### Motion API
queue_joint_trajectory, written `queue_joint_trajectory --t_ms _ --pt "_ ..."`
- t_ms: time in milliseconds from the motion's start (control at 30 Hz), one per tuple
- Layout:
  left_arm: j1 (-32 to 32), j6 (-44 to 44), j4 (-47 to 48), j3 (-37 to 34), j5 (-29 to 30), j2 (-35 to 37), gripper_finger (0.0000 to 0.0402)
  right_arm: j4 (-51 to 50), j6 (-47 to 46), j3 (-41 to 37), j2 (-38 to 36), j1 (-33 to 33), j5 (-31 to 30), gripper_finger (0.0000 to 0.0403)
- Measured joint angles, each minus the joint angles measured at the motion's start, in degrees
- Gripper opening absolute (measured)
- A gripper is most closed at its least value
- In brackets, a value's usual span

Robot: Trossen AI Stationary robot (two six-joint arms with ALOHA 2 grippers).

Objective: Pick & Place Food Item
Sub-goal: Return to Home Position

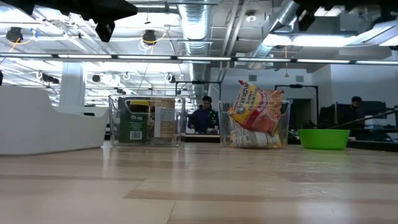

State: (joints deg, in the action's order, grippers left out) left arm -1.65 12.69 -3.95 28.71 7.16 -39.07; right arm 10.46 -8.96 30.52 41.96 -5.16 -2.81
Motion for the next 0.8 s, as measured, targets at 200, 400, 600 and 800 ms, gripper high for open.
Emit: queue_joint_trajectory --t_ms 200,400,600,800 --pt "0.0 0.0 0.0 0.0 0.0 0.0 0.0003 -6.4 0.4 0.0 -10.1 2.3 0.0 0.0005" --pt "0.0 0.0 0.0 0.0 0.0 0.0 0.0003 -12.4 0.4 0.0 -19.2 3.9 0.0 0.0005" --pt "0.0 0.0 0.0 0.0 0.0 0.0 0.0003 -18.0 0.4 0.0 -26.6 4.2 0.0 0.0005" --pt "0.0 0.0 0.0 0.0 0.0 0.0 0.0003 -22.5 0.4 0.0 -32.1 4.2 0.0 0.0005"
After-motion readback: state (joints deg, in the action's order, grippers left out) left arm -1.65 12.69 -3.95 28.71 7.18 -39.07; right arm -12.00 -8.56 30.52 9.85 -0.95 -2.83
